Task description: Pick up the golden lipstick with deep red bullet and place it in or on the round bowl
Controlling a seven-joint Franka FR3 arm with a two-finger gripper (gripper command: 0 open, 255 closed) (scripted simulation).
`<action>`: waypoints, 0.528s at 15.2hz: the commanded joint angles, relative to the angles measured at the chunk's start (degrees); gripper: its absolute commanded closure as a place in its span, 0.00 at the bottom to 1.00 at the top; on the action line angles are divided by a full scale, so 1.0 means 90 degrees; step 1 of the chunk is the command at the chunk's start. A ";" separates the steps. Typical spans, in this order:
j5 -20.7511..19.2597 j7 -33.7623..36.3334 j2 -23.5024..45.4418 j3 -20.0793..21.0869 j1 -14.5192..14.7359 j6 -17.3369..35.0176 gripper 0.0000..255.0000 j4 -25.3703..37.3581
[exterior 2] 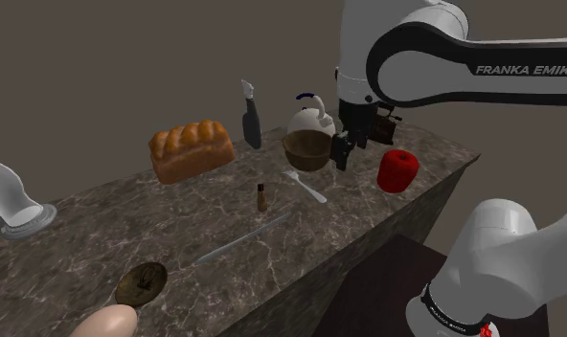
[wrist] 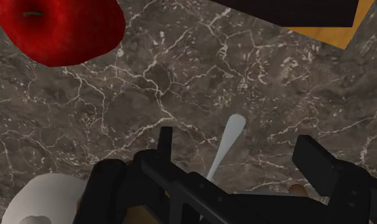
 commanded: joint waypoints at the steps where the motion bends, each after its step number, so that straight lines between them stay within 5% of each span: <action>1: 0.0000 0.0000 0.0000 0.0000 0.0000 0.0000 0.00 0.0000; 8: 0.0265 -0.0429 0.1104 0.0018 0.0402 0.1507 0.00 0.0167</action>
